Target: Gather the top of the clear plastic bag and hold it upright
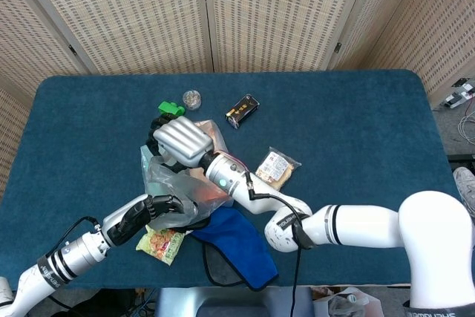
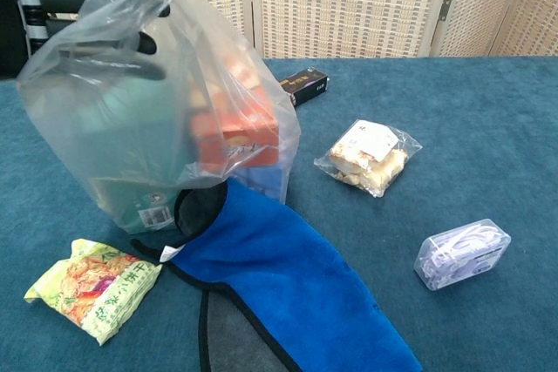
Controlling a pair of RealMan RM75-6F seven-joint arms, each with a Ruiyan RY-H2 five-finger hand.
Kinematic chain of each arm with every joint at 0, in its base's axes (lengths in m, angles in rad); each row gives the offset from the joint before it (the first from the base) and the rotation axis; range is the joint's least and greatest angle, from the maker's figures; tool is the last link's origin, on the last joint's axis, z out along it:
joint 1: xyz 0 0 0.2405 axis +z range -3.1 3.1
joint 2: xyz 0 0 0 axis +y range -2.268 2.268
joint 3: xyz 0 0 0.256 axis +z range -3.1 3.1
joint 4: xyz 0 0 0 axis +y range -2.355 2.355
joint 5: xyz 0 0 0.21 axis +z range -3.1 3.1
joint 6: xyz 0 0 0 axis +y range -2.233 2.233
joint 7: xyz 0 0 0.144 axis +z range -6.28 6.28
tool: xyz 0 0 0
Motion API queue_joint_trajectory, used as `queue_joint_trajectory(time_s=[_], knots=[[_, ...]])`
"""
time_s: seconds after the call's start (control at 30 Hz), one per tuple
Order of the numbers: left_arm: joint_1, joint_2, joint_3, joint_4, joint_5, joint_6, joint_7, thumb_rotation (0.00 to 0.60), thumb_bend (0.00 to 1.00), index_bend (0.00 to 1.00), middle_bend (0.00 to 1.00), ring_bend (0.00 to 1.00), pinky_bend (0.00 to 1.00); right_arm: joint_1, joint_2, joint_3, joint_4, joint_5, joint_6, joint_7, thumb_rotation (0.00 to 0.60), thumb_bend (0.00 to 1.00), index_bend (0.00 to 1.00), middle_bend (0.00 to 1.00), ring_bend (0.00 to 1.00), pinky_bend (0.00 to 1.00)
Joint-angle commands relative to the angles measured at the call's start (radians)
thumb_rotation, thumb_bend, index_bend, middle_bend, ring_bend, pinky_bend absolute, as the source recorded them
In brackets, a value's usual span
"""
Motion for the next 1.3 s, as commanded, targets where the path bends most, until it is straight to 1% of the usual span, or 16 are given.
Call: queue_joint_trajectory(time_s=[0.03,0.4,0.47,0.5,0.57,0.63,0.73,0.77,0.83,0.9,0.97,1.1,1.3], knots=[[0.0,-0.002,0.001,0.001,0.002,0.0,-0.002,0.078,0.09,0.38,0.31,0.3,0.16,-0.027,0.015,0.0,-0.009,-0.011,0.013,0.015,0.6,0.35,0.68,0.46,0.21,0.17],[0.002,0.002,0.008,-0.002,0.005,-0.001,-0.005,0.077,0.09,0.38,0.31,0.3,0.16,-0.134,0.105,-0.004,-0.06,-0.07,0.032,0.075,0.6,0.35,0.68,0.46,0.21,0.17],[0.002,0.004,0.008,-0.006,0.005,-0.002,-0.005,0.078,0.09,0.38,0.31,0.3,0.16,-0.15,0.119,0.0,-0.071,-0.082,0.029,0.092,0.6,0.34,0.68,0.44,0.21,0.17],[0.001,0.005,0.008,-0.008,0.004,-0.003,-0.005,0.079,0.09,0.38,0.31,0.3,0.16,-0.153,0.123,0.002,-0.074,-0.087,0.023,0.098,0.6,0.31,0.68,0.41,0.21,0.17],[-0.001,0.005,0.006,-0.011,0.002,-0.005,-0.006,0.079,0.09,0.38,0.31,0.3,0.16,-0.151,0.118,0.005,-0.073,-0.1,0.01,0.106,0.6,0.21,0.61,0.36,0.2,0.17],[-0.004,0.004,0.003,-0.015,0.0,-0.009,-0.004,0.078,0.09,0.38,0.31,0.3,0.16,-0.142,0.094,0.006,-0.063,-0.111,0.007,0.1,0.6,0.11,0.47,0.29,0.16,0.17],[-0.003,0.005,0.004,-0.021,0.0,-0.009,0.002,0.079,0.09,0.38,0.31,0.3,0.16,-0.117,0.041,0.007,-0.043,-0.105,0.02,0.067,0.6,0.03,0.26,0.21,0.1,0.16],[-0.002,0.006,0.004,-0.022,0.001,-0.01,0.004,0.079,0.09,0.38,0.31,0.3,0.16,-0.109,0.022,0.009,-0.034,-0.101,0.03,0.054,0.6,0.01,0.17,0.18,0.07,0.14],[-0.002,0.008,0.005,-0.024,0.001,-0.01,0.005,0.077,0.09,0.38,0.31,0.3,0.16,-0.095,-0.028,0.017,-0.014,-0.094,0.065,0.029,0.6,0.0,0.03,0.12,0.03,0.11],[-0.002,0.009,0.004,-0.025,0.001,-0.009,0.004,0.076,0.09,0.38,0.31,0.3,0.16,-0.087,-0.068,0.029,-0.001,-0.091,0.088,0.029,0.6,0.0,0.0,0.09,0.01,0.09],[-0.002,0.01,0.004,-0.025,0.001,-0.009,0.002,0.078,0.09,0.38,0.31,0.3,0.16,-0.082,-0.101,0.045,0.006,-0.09,0.098,0.043,0.6,0.0,0.0,0.07,0.0,0.07],[-0.002,0.014,0.005,-0.027,0.006,-0.006,-0.001,0.076,0.09,0.38,0.31,0.3,0.16,-0.081,-0.128,0.071,-0.004,-0.1,0.105,0.071,0.6,0.0,0.0,0.07,0.0,0.05],[0.002,0.02,0.008,-0.028,0.009,-0.001,-0.002,0.077,0.09,0.38,0.31,0.3,0.16,-0.111,-0.161,0.103,-0.009,-0.135,0.189,0.097,0.6,0.0,0.0,0.07,0.0,0.04]])
